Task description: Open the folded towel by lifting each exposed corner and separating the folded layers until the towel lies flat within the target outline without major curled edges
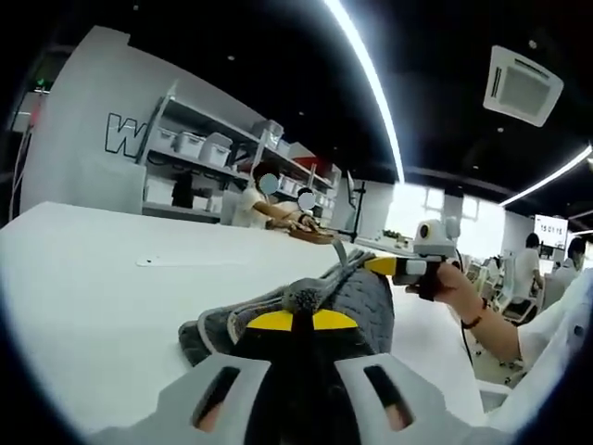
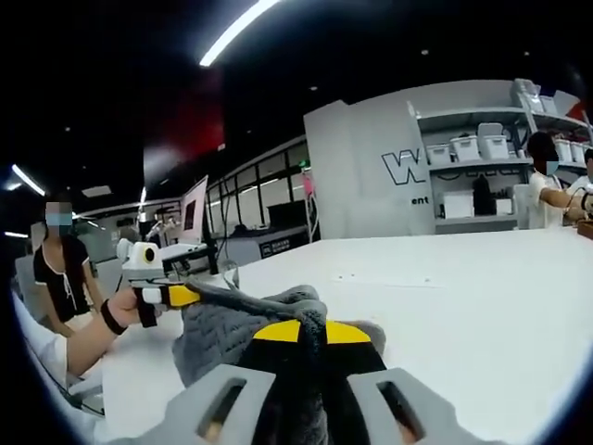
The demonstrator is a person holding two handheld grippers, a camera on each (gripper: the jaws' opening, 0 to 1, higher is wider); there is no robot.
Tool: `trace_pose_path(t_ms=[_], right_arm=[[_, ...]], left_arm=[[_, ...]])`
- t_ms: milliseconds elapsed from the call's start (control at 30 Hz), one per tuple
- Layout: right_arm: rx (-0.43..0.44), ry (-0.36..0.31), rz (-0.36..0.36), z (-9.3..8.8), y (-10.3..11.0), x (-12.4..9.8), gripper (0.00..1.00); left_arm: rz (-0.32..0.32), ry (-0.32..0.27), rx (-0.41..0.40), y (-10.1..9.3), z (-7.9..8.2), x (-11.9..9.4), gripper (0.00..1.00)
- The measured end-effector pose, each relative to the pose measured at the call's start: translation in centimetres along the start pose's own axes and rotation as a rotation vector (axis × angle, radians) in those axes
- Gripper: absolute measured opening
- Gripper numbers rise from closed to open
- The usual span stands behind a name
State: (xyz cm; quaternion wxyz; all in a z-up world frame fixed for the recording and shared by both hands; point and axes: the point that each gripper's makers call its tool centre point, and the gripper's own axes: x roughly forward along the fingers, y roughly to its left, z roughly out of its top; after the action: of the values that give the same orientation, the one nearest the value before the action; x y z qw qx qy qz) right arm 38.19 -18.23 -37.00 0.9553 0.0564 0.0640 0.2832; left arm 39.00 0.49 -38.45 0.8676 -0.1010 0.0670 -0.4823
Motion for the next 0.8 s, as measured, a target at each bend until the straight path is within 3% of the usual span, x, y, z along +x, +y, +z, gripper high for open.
trace_pose_path(t_ms=[467, 800], right_arm=[[-0.036, -0.019, 0.017, -0.2, 1.3, -1.6, 0.00], [-0.045, -0.025, 0.013, -0.2, 1.6, -1.8, 0.00]], left_arm=[[-0.025, -0.017, 0.032, -2.4, -0.4, -1.2, 0.01], [-0.028, -0.025, 0.021, -1.9, -0.1, -1.5, 0.01]])
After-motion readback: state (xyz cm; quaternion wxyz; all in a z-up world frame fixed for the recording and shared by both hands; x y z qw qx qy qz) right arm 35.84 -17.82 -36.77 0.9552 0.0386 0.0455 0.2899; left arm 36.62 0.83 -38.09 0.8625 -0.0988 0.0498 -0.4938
